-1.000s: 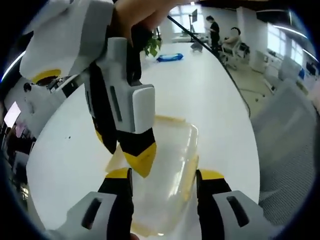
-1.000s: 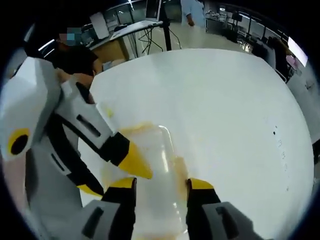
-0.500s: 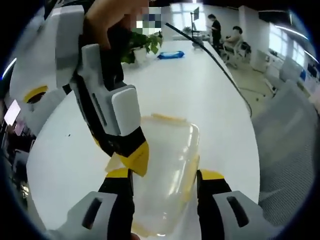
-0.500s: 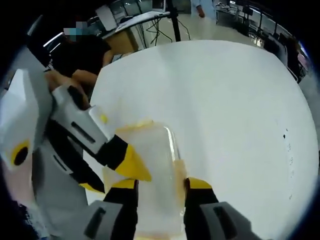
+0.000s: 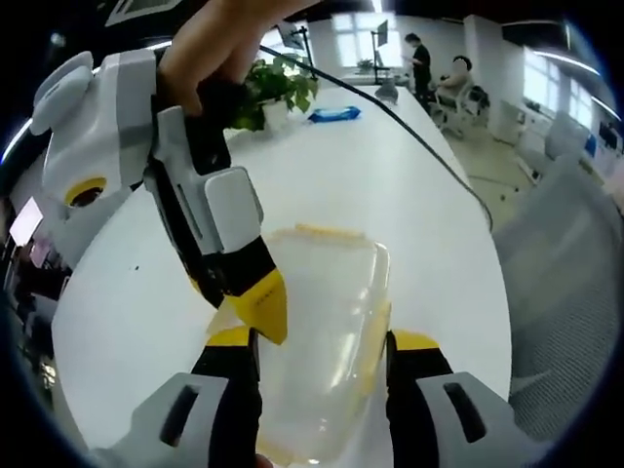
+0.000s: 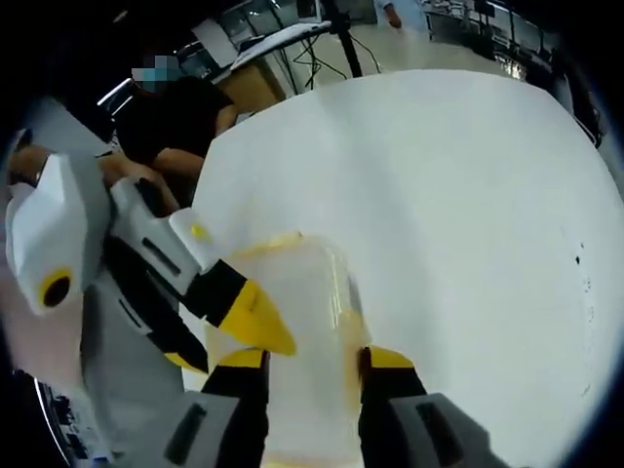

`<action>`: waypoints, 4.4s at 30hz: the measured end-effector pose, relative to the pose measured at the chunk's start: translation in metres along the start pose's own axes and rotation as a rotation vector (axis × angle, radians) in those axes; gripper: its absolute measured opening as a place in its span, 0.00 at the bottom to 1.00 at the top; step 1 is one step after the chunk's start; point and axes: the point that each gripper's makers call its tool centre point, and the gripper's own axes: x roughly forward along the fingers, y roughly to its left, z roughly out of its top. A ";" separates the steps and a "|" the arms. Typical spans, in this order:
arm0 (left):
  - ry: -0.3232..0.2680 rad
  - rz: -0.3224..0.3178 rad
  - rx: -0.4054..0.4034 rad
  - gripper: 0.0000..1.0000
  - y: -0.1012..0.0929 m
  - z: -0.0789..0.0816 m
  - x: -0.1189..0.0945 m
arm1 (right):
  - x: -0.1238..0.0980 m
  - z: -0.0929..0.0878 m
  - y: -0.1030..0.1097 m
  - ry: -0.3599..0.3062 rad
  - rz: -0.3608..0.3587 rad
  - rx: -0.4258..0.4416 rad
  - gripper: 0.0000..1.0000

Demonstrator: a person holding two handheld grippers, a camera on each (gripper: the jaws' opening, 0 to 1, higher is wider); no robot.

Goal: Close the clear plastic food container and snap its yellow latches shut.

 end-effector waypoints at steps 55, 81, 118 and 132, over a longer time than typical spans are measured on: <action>0.022 0.069 0.033 0.62 0.000 -0.001 0.004 | -0.012 0.007 0.004 -0.045 -0.364 -0.095 0.34; -0.018 0.198 -0.214 0.64 0.024 -0.032 -0.042 | -0.040 -0.031 0.025 -0.270 -0.444 0.142 0.57; 0.006 0.160 -0.326 0.54 0.040 -0.058 -0.035 | -0.018 -0.055 0.015 -0.160 -0.499 0.030 0.65; 0.014 0.165 -0.322 0.53 0.063 -0.057 -0.031 | -0.023 -0.045 -0.011 -0.142 -0.507 0.003 0.65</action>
